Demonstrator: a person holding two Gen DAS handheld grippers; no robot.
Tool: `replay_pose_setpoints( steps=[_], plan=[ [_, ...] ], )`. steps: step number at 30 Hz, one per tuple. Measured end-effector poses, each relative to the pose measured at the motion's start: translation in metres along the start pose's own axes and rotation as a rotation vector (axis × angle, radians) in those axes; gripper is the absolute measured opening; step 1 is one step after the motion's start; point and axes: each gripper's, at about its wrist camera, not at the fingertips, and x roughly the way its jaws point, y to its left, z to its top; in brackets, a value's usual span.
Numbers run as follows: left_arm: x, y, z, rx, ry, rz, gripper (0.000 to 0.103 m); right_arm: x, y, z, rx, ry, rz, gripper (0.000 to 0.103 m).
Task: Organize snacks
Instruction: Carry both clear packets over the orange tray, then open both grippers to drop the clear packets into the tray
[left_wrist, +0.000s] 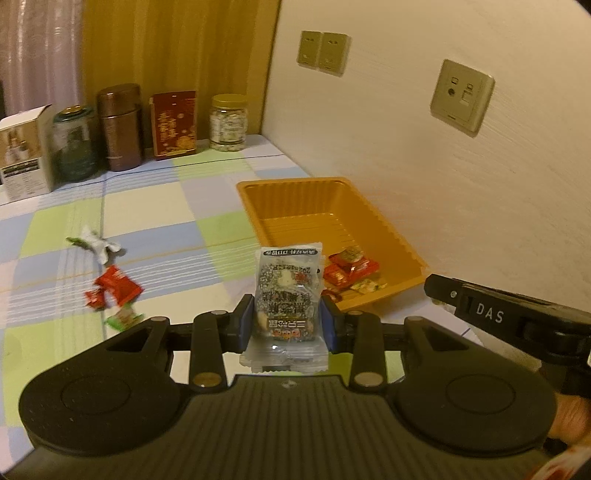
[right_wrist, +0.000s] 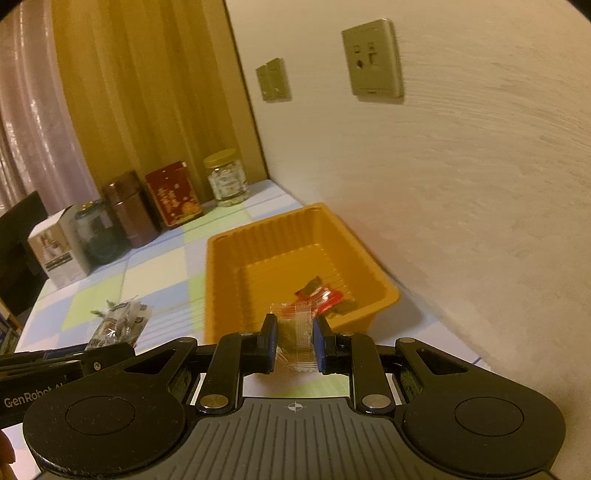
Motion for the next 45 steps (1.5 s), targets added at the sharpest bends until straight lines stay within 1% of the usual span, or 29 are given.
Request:
replay_pose_setpoints(
  steps=[10,20,30,35,37,39,40,45],
  plan=[
    [0.043,-0.024,0.021,0.023,0.023,-0.044,0.033,0.028,-0.022,0.027,-0.004,-0.010,-0.003,0.021],
    [0.085,-0.028,0.037,0.032,0.050,-0.062,0.033,0.065,-0.031,0.052,-0.020,0.010,0.008,0.021],
    [0.119,-0.023,0.055,0.022,0.048,-0.057,0.034,0.095,-0.034,0.056,-0.009,0.040,0.009,0.021],
    [0.135,-0.017,0.058,0.002,0.071,-0.069,0.034,0.102,-0.035,0.057,-0.006,0.047,0.000,0.021],
    [0.140,-0.016,0.059,0.008,0.077,-0.073,0.035,0.104,-0.036,0.056,-0.005,0.051,-0.002,0.021],
    [0.144,-0.014,0.059,0.011,0.087,-0.073,0.048,0.106,-0.036,0.056,-0.004,0.058,0.001,0.021],
    [0.144,-0.013,0.059,0.010,0.085,-0.061,0.053,0.106,-0.035,0.055,-0.005,0.060,0.001,0.021],
    [0.132,0.001,0.055,-0.008,0.065,-0.034,0.053,0.109,-0.035,0.057,-0.005,0.063,0.000,0.021]
  ],
)
